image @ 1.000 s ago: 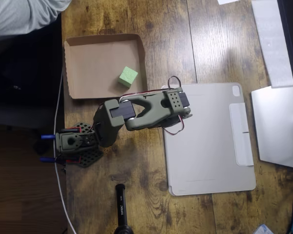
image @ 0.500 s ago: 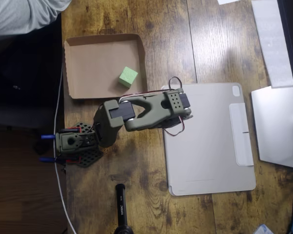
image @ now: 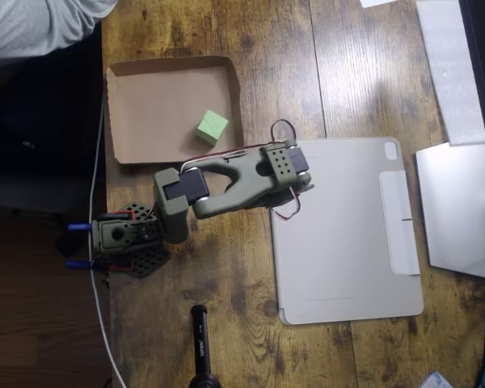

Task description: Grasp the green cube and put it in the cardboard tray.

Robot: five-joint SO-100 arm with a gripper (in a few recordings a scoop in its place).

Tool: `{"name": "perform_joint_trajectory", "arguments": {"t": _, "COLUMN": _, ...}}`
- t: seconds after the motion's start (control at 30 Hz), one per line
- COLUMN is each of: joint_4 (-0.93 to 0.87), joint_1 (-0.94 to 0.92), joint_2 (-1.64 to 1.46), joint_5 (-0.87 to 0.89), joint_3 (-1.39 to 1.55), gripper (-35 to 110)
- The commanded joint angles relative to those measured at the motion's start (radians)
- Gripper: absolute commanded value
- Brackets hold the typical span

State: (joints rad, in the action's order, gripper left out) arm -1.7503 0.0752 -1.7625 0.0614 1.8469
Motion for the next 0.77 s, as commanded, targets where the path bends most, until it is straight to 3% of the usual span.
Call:
{"name": "perform_joint_trajectory", "arguments": {"t": 0.0, "joint_4": -0.006, "joint_1": 0.009, "joint_2": -0.038, "joint_5": -0.008, "joint_3": 0.005, "gripper": 3}}
{"name": "perform_joint_trajectory", "arguments": {"t": 0.73, "joint_4": -0.002, "joint_1": -0.008, "joint_2": -0.009, "joint_5": 0.0, "joint_3": -0.009, "gripper": 3}}
